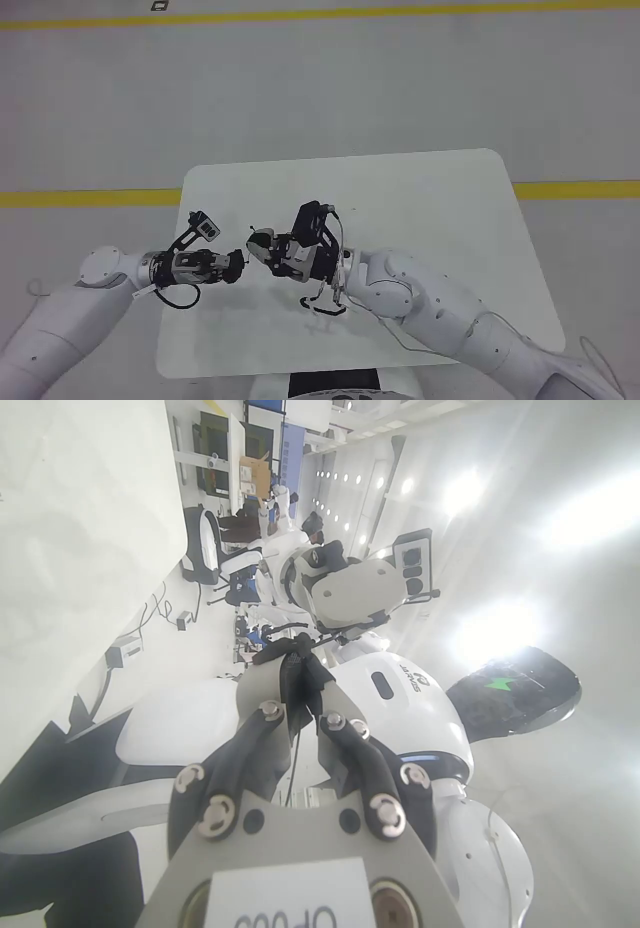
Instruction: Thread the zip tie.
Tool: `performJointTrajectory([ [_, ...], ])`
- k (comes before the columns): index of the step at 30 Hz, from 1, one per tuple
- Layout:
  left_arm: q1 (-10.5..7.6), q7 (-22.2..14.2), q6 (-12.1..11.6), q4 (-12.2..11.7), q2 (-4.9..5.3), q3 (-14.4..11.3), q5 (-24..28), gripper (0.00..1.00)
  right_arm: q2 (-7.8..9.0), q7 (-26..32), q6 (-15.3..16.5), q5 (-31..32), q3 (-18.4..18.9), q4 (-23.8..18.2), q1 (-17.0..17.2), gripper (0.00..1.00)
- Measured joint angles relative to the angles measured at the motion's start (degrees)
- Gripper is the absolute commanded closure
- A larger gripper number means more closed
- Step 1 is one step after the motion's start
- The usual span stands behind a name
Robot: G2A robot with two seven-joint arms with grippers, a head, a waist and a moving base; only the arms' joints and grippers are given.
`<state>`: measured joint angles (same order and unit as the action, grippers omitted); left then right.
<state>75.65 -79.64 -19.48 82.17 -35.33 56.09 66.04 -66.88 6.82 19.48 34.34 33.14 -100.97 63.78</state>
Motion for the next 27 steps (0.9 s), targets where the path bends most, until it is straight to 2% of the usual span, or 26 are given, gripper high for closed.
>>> performJointTrajectory([
  [27,0.00,0.00,0.00,0.00,0.00,0.00,0.00,1.00,0.06,0.00,0.00,-1.61,-1.38,1.08,-0.96,1.00],
])
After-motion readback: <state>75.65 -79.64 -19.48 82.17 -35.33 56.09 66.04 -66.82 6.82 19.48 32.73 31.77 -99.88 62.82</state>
